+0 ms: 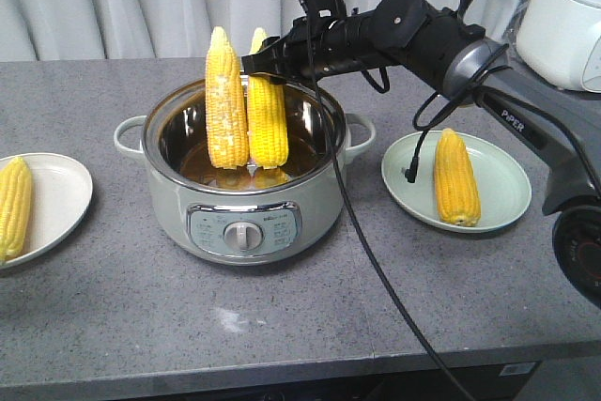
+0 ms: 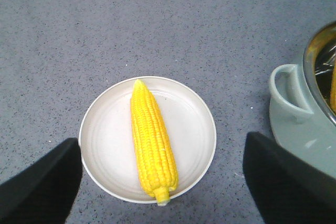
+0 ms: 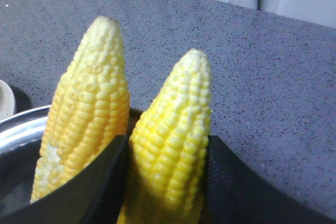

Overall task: Distribute corn equally
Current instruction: 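Close the right gripper around the brighter yellow cob in the pot, then lift the cob up out of the pot with the right gripper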

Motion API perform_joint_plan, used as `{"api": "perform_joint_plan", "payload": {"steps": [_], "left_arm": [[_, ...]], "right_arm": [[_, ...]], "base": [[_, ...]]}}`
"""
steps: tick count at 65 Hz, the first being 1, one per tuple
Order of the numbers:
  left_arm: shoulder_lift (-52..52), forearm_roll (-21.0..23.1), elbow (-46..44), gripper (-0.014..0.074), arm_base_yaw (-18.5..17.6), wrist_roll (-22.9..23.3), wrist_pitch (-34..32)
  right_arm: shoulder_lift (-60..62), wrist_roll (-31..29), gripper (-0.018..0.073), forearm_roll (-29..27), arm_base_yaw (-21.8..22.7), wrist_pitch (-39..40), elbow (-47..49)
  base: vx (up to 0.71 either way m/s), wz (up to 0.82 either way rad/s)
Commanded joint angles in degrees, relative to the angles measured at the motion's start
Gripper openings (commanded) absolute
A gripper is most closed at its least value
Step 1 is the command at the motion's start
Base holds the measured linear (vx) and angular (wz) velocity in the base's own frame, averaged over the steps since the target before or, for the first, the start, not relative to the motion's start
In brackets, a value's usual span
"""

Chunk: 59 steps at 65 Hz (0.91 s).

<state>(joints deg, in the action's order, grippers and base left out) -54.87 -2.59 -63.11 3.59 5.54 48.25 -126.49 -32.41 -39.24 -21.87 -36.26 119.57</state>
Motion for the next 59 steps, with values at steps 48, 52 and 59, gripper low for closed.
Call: {"api": "perform_joint_plan", "payload": {"steps": [48,52,59], "left_arm": [[0.46,0.40,-1.47,0.0588,-0.01,0.40,-3.74],[0.46,0.40,-1.47,0.0588,-0.01,0.40,-3.74],[0.46,0.40,-1.47,0.0588,-0.01,0.40,-3.74]], "right_arm": [[25.22,7.79,0.0141,9.87,10.00,-14.61,1.54],[26.53,7.79,0.0142,9.35,13.15,-17.79,1.54],[28.88,8.17,0.0144,9.35,19.01,-22.19,1.54]], "base": [[0.00,0.00],[0.00,0.00],[0.00,0.00]]}}
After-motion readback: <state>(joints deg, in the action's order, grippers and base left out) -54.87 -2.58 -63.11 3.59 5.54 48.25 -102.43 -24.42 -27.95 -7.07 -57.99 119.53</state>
